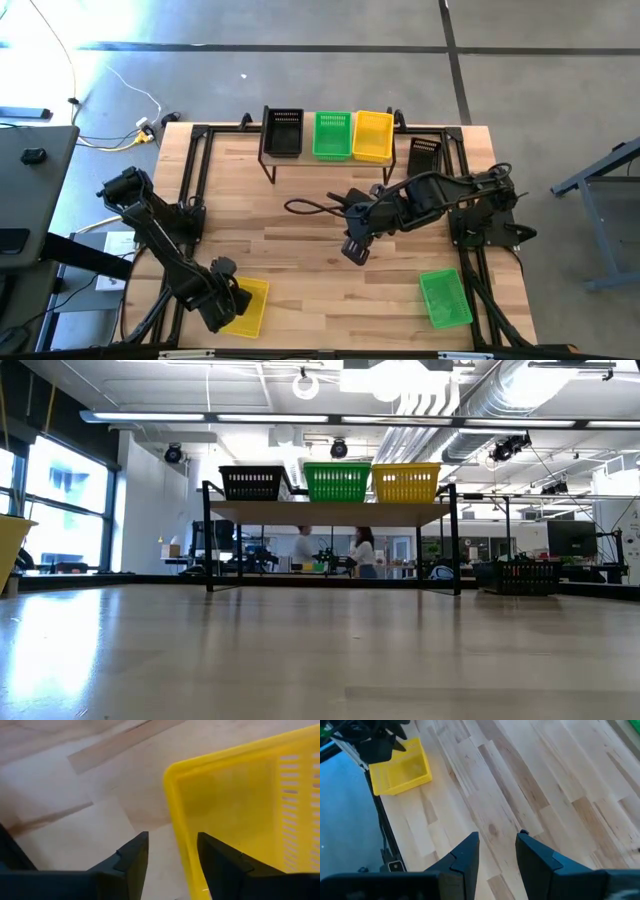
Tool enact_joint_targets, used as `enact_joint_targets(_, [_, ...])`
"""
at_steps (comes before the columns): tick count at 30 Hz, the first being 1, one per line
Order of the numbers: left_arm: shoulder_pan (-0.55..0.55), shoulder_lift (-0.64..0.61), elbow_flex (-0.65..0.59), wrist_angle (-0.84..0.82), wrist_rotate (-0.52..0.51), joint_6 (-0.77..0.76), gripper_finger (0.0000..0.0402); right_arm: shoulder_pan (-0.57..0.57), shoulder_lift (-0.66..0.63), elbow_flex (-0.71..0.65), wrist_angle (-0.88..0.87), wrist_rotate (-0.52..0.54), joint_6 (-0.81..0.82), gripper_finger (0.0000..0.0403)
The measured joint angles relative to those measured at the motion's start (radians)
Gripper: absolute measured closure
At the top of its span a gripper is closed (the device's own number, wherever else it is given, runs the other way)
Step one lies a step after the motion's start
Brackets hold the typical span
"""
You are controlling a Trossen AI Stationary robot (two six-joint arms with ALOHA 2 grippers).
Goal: Stack baskets on shelf by color
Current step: Stack the yellow bin on top of the other yellow bins on the shelf
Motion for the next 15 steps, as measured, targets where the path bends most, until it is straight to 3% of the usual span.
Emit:
enact_joint_targets(12, [0.053,0.01,0.0,0.086,-0.017,-0.025,0.0384,0.089,0.002,0.001,0.092,0.003,-0.178,0.0289])
enact_joint_targets(15, [0.08,0.01,0.0,0.12,-0.028,-0.024,0.0392,0.114,0.014,0.002,0.121,0.006,-0.246,0.0289])
